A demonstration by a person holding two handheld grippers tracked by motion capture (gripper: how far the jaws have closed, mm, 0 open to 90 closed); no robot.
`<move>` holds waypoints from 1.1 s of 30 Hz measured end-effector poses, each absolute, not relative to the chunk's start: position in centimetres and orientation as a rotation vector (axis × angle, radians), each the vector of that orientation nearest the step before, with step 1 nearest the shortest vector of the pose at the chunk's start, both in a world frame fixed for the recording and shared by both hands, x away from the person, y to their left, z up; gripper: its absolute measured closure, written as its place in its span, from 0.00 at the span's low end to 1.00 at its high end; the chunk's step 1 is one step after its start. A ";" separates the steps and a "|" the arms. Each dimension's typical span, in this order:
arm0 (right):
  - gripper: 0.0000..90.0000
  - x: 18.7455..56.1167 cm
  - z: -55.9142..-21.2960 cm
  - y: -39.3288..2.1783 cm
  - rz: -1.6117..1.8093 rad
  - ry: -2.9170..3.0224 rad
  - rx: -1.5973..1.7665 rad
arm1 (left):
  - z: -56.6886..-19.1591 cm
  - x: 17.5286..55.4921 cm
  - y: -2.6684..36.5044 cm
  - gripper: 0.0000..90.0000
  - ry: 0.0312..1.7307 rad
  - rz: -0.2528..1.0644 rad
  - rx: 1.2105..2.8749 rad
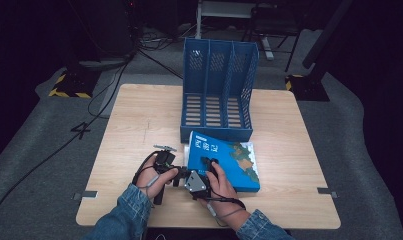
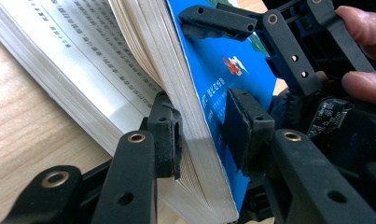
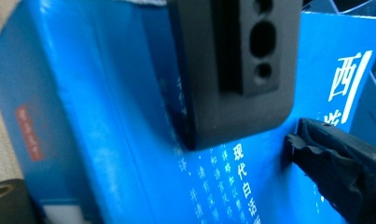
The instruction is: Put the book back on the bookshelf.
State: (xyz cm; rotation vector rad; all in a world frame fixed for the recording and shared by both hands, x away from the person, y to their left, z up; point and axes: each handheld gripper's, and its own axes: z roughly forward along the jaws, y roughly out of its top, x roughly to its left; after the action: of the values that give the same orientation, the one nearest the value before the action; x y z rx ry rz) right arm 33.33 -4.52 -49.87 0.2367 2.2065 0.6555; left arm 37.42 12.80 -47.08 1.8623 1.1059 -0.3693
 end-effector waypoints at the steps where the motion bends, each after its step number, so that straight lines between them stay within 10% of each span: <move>1: 0.09 33.4 -49.8 -4.5 0.652 2.213 0.233 | -47.1 37.5 12.8 0.72 1.107 -0.372 1.860; 15: 0.32 32.6 -49.5 -3.9 0.542 2.246 0.113 | -46.9 37.5 14.4 0.51 1.082 -0.348 1.877; 24: 0.63 32.7 -48.4 -3.5 0.481 2.259 0.043 | -46.5 37.8 17.6 0.43 1.094 -0.072 1.886; 33: 0.68 34.2 -44.3 -4.9 0.603 2.327 0.169 | -48.3 38.6 19.2 0.41 1.132 0.221 2.018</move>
State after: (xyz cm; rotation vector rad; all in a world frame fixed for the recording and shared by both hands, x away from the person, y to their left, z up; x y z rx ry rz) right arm 34.25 -4.93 -44.35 0.1686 2.3272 0.6034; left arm 38.62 19.15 -48.26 2.0182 1.1324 0.2210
